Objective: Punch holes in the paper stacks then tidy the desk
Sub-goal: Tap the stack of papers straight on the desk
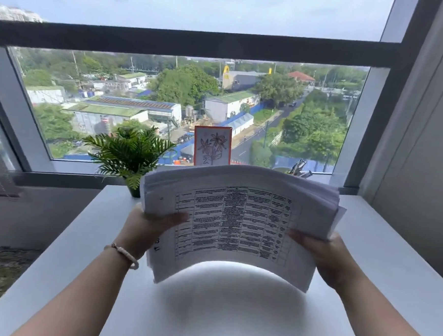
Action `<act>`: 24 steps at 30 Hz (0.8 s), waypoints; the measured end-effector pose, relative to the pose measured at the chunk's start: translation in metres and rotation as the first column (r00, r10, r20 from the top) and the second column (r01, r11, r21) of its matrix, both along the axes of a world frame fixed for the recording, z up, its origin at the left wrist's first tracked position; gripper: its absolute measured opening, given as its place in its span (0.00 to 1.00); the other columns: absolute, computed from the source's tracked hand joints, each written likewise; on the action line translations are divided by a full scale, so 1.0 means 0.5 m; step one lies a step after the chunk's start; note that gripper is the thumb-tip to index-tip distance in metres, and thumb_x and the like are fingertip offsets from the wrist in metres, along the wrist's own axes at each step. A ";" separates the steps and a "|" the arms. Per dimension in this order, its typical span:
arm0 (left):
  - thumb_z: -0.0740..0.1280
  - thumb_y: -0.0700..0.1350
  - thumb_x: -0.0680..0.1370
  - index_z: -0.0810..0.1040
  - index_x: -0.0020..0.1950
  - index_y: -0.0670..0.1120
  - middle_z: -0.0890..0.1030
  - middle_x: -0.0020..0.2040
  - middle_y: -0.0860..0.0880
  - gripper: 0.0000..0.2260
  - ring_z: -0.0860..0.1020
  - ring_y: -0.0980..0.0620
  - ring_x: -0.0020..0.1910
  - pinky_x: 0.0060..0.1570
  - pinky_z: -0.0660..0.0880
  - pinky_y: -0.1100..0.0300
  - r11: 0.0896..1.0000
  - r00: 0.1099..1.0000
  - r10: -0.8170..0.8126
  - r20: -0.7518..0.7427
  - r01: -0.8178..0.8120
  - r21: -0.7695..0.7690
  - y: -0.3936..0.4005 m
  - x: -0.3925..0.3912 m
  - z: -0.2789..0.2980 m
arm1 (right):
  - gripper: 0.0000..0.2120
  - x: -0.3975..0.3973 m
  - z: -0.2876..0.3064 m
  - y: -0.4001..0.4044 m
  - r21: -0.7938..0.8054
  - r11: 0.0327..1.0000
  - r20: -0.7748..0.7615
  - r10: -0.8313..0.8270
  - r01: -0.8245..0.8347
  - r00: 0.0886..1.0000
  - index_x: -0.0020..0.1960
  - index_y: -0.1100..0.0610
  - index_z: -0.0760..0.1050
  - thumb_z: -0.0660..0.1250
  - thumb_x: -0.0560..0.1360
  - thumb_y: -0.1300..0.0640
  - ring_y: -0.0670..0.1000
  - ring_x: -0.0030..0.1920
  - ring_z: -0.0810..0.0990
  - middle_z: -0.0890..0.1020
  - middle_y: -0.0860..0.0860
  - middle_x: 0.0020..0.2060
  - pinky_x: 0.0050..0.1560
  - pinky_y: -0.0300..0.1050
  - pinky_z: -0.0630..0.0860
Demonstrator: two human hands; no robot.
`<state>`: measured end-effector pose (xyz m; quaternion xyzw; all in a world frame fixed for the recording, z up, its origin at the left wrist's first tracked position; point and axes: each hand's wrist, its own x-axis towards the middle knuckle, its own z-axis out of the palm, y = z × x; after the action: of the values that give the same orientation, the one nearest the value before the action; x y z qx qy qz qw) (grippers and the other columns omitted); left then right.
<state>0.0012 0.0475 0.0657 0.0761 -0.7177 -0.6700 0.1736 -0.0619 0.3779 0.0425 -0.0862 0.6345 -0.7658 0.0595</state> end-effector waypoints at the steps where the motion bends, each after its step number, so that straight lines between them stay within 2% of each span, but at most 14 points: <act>1: 0.82 0.40 0.59 0.83 0.48 0.43 0.86 0.44 0.47 0.20 0.83 0.45 0.46 0.44 0.80 0.51 0.999 0.999 -0.047 0.014 0.046 0.015 -0.003 -0.001 0.002 | 0.28 0.000 0.002 0.004 0.026 0.998 0.007 0.051 -0.051 0.999 0.55 0.62 0.79 0.82 0.58 0.60 0.59 0.52 0.83 0.85 0.58 0.50 0.50 0.52 0.81; 3: 0.84 0.48 0.49 0.82 0.51 0.42 0.85 0.48 0.45 0.32 0.83 0.44 0.48 0.46 0.80 0.51 0.988 0.988 -0.146 0.047 0.143 0.060 -0.004 0.003 0.003 | 0.29 0.002 0.002 0.003 0.041 0.994 0.000 0.106 -0.106 0.994 0.57 0.62 0.78 0.82 0.58 0.60 0.59 0.53 0.83 0.85 0.57 0.51 0.47 0.46 0.82; 4: 0.84 0.50 0.46 0.82 0.51 0.42 0.85 0.48 0.45 0.36 0.83 0.45 0.48 0.45 0.80 0.52 0.985 0.986 -0.157 0.049 0.153 0.080 -0.003 0.003 0.005 | 0.26 0.002 0.004 0.001 0.011 0.996 -0.003 0.089 -0.089 0.996 0.56 0.63 0.78 0.81 0.60 0.60 0.59 0.52 0.83 0.85 0.58 0.50 0.45 0.45 0.82; 6: 0.82 0.48 0.46 0.82 0.49 0.42 0.85 0.46 0.45 0.33 0.83 0.44 0.46 0.40 0.80 0.54 0.991 0.996 -0.091 0.019 0.089 0.100 -0.011 0.000 0.010 | 0.16 0.000 0.012 -0.007 -0.068 0.998 -0.017 0.006 -0.008 1.000 0.53 0.63 0.79 0.74 0.67 0.67 0.60 0.50 0.84 0.85 0.58 0.48 0.44 0.48 0.83; 7: 0.81 0.47 0.48 0.82 0.49 0.42 0.85 0.46 0.45 0.30 0.83 0.43 0.46 0.41 0.80 0.53 0.992 0.998 -0.056 -0.002 0.055 0.114 -0.017 -0.002 0.011 | 0.14 -0.001 0.015 -0.011 -0.081 0.997 -0.022 -0.015 0.013 1.000 0.53 0.64 0.79 0.71 0.68 0.70 0.60 0.49 0.84 0.85 0.58 0.48 0.46 0.51 0.83; 10: 0.83 0.47 0.47 0.82 0.50 0.41 0.85 0.49 0.43 0.33 0.83 0.43 0.48 0.48 0.79 0.48 0.988 0.999 -0.044 -0.030 0.048 0.150 -0.024 0.006 0.003 | 0.22 -0.006 0.012 -0.013 -0.055 0.998 -0.045 0.037 -0.039 0.998 0.57 0.65 0.78 0.77 0.64 0.66 0.61 0.53 0.83 0.83 0.60 0.53 0.54 0.56 0.80; 13: 0.84 0.53 0.44 0.81 0.54 0.42 0.84 0.52 0.44 0.40 0.83 0.46 0.51 0.50 0.79 0.50 0.978 0.981 -0.190 0.025 0.187 0.097 -0.020 0.028 -0.006 | 0.34 -0.007 0.003 -0.001 0.021 0.988 -0.034 0.152 -0.151 0.988 0.60 0.64 0.77 0.82 0.57 0.56 0.60 0.56 0.82 0.83 0.59 0.55 0.56 0.52 0.80; 14: 0.84 0.53 0.45 0.81 0.55 0.43 0.84 0.52 0.44 0.40 0.83 0.46 0.51 0.49 0.80 0.52 0.973 0.976 -0.217 0.032 0.214 0.085 -0.017 0.032 -0.008 | 0.34 -0.005 0.002 -0.003 0.025 0.986 -0.036 0.167 -0.167 0.985 0.61 0.63 0.76 0.81 0.57 0.56 0.59 0.56 0.82 0.83 0.59 0.55 0.55 0.51 0.80; 16: 0.84 0.51 0.49 0.81 0.54 0.43 0.85 0.50 0.45 0.35 0.83 0.46 0.50 0.47 0.81 0.53 0.985 0.988 -0.151 0.040 0.147 0.094 -0.011 0.027 -0.012 | 0.31 -0.003 0.002 -0.015 0.019 0.993 -0.051 0.115 -0.114 0.992 0.59 0.63 0.77 0.82 0.59 0.58 0.59 0.55 0.82 0.84 0.59 0.53 0.52 0.49 0.81; 19: 0.80 0.42 0.60 0.82 0.52 0.43 0.85 0.48 0.45 0.22 0.83 0.43 0.49 0.48 0.80 0.49 0.993 1.000 -0.004 0.017 0.002 0.120 0.003 0.028 -0.018 | 0.13 -0.001 0.002 -0.029 -0.008 0.992 -0.072 -0.125 0.125 0.990 0.50 0.63 0.80 0.76 0.66 0.67 0.62 0.52 0.82 0.85 0.56 0.45 0.42 0.46 0.82; 20: 0.80 0.42 0.60 0.82 0.51 0.43 0.85 0.48 0.45 0.21 0.83 0.43 0.49 0.48 0.80 0.48 0.994 1.000 0.013 0.000 -0.013 0.113 0.005 0.030 -0.017 | 0.13 0.000 0.003 -0.029 -0.017 0.988 -0.074 -0.151 0.150 0.986 0.48 0.62 0.81 0.77 0.65 0.65 0.62 0.51 0.83 0.86 0.55 0.44 0.41 0.45 0.82; 21: 0.80 0.43 0.59 0.82 0.50 0.43 0.85 0.47 0.45 0.21 0.83 0.43 0.48 0.47 0.80 0.49 0.994 1.000 0.019 -0.023 -0.016 0.109 0.006 0.034 -0.011 | 0.17 0.000 0.004 -0.026 -0.023 0.989 -0.082 -0.147 0.145 0.986 0.48 0.61 0.81 0.81 0.61 0.59 0.60 0.50 0.83 0.86 0.55 0.44 0.42 0.45 0.82; 22: 0.81 0.46 0.56 0.83 0.48 0.43 0.85 0.46 0.46 0.23 0.83 0.45 0.47 0.44 0.80 0.51 0.993 0.998 0.027 -0.050 -0.021 0.113 0.006 0.038 -0.004 | 0.27 0.001 0.006 -0.019 -0.016 0.990 -0.082 -0.143 0.142 0.986 0.49 0.61 0.82 0.84 0.54 0.52 0.58 0.49 0.84 0.86 0.55 0.45 0.43 0.45 0.82; 24: 0.81 0.53 0.52 0.82 0.48 0.45 0.85 0.42 0.48 0.27 0.83 0.50 0.41 0.38 0.79 0.58 0.990 0.988 0.062 -0.140 -0.044 0.131 0.006 0.047 0.015 | 0.41 0.007 0.021 -0.012 -0.014 0.987 -0.123 -0.159 0.158 0.980 0.54 0.59 0.80 0.84 0.45 0.42 0.54 0.49 0.84 0.85 0.54 0.48 0.44 0.45 0.81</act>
<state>0.0249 0.0505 0.0733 0.0575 -0.6569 -0.7133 0.2374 -0.0584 0.3721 0.0528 -0.0828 0.6404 -0.7624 -0.0414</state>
